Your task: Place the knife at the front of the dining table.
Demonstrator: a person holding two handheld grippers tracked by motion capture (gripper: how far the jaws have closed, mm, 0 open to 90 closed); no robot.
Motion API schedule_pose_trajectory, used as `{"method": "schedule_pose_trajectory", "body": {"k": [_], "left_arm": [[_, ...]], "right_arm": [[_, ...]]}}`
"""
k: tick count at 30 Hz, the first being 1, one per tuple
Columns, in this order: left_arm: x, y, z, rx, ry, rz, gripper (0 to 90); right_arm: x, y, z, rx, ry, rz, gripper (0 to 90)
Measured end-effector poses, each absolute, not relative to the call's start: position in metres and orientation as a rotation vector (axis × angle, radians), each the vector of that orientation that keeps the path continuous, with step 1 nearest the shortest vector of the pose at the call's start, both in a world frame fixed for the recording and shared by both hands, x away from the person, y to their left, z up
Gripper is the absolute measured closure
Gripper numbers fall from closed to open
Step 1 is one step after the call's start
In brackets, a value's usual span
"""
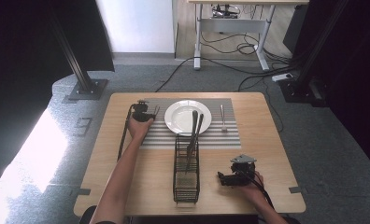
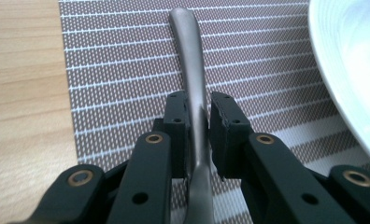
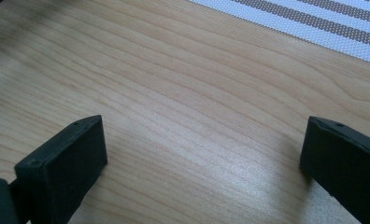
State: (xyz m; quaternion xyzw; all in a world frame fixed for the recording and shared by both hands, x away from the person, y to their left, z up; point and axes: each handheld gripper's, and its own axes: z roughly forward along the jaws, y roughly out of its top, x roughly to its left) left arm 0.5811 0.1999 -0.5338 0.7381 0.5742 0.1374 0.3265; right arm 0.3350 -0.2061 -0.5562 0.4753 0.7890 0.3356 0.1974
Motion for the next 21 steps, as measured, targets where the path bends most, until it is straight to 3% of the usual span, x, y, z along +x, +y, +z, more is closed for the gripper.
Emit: {"method": "schedule_pose_trajectory", "body": {"k": [15, 21], "left_arm": [[0.597, 0.194, -0.535, 1.908, 1.535, 0.406, 80.0], [0.583, 0.202, -0.525, 1.879, 1.492, 0.399, 68.6]], "right_arm": [[0.335, -0.206, -0.556, 1.33, 2.21, 0.941, 0.6], [0.335, -0.206, -0.556, 1.329, 2.21, 0.942, 0.7]]}}
